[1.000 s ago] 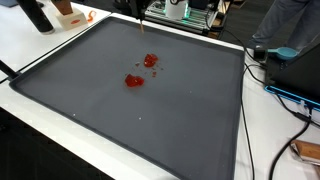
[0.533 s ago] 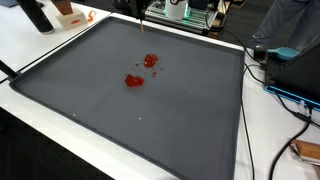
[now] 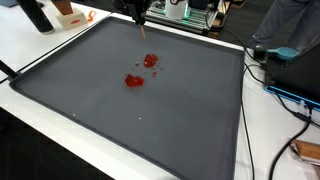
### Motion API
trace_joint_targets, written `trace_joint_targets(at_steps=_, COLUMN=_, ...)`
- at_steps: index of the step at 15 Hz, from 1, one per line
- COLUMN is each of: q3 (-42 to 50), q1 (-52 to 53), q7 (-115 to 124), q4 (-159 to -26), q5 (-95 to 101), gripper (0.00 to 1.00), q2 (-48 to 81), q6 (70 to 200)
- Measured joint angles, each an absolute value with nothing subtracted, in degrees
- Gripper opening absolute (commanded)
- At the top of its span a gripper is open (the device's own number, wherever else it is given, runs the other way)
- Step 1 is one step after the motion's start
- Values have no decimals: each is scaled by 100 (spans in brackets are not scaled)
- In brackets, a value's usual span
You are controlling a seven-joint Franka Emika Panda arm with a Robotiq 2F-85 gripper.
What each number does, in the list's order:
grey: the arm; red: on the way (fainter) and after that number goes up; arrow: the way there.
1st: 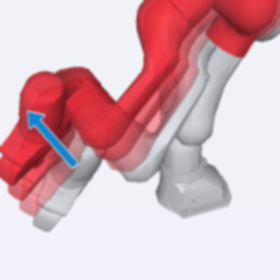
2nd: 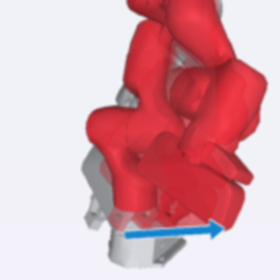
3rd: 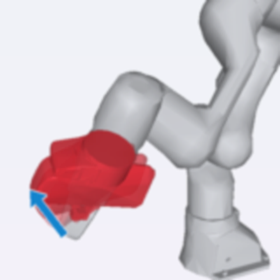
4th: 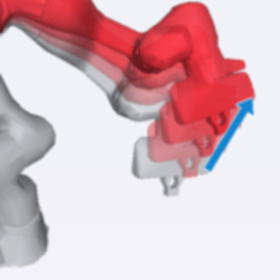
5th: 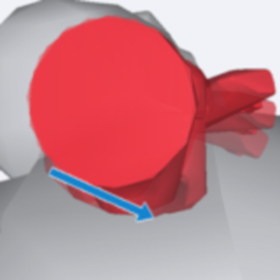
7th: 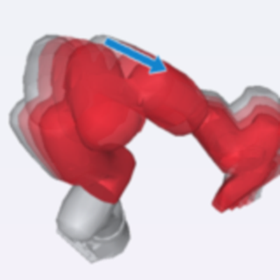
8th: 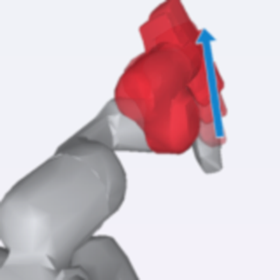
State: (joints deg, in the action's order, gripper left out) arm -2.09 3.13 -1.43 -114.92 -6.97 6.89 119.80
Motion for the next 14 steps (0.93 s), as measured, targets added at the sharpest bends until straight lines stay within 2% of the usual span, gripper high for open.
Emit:
trace_joint_targets(at_steps=6, q3=-219, q1=-45, q7=-1881, q4=-11041, q5=-1868, gripper=3, q2=1409, q6=12442)
trace_joint_targets(at_steps=14, q3=-500, q1=-612, q7=-3169, q4=-10307, q5=-3252, gripper=3, q2=2414, q6=12427)
